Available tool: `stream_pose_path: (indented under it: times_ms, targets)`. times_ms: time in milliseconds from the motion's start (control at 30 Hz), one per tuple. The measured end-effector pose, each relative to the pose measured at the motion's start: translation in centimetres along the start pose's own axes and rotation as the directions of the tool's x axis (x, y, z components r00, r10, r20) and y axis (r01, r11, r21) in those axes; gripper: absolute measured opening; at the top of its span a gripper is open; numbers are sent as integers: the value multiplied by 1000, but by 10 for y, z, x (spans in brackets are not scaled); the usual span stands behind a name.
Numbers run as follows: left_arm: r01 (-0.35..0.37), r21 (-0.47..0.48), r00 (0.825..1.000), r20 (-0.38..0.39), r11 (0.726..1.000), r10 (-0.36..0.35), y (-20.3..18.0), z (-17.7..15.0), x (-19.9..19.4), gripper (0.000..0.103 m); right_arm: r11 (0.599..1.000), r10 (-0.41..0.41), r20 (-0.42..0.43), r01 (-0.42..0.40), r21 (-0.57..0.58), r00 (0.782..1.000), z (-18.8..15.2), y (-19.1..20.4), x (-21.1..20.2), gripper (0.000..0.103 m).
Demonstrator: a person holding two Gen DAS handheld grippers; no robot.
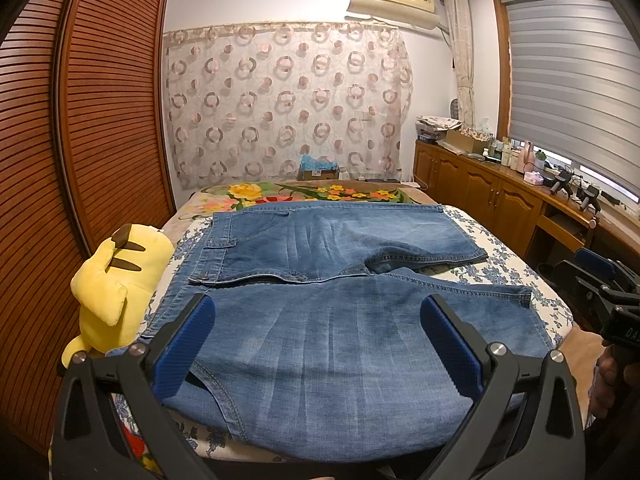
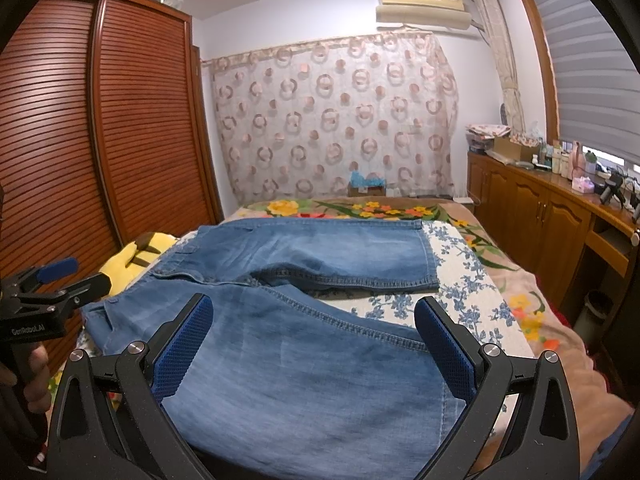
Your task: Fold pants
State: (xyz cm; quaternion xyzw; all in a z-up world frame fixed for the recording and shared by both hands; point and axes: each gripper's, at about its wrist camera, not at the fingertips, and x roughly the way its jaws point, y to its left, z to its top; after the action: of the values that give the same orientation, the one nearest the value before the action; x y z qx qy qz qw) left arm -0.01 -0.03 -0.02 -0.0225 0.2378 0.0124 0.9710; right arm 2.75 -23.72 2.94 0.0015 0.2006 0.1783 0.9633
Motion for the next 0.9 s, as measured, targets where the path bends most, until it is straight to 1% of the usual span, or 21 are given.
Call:
stream_pose_path:
  times_ms: [800,833,900]
  targets:
    - [-1,2,1000,6,1000,1,0,0,0,103,1000,1,2,-1,2,1000,0,1,-1,103]
    - [-1,2,1000,6,1000,1,-3,6,-3,103,1000,2,3,-2,2,1000,0,1,-1,103]
    - [-1,2,1000,7,1000,1,-3,6,-3,103,1000,1,2,-1,2,1000,0,0,-1,103]
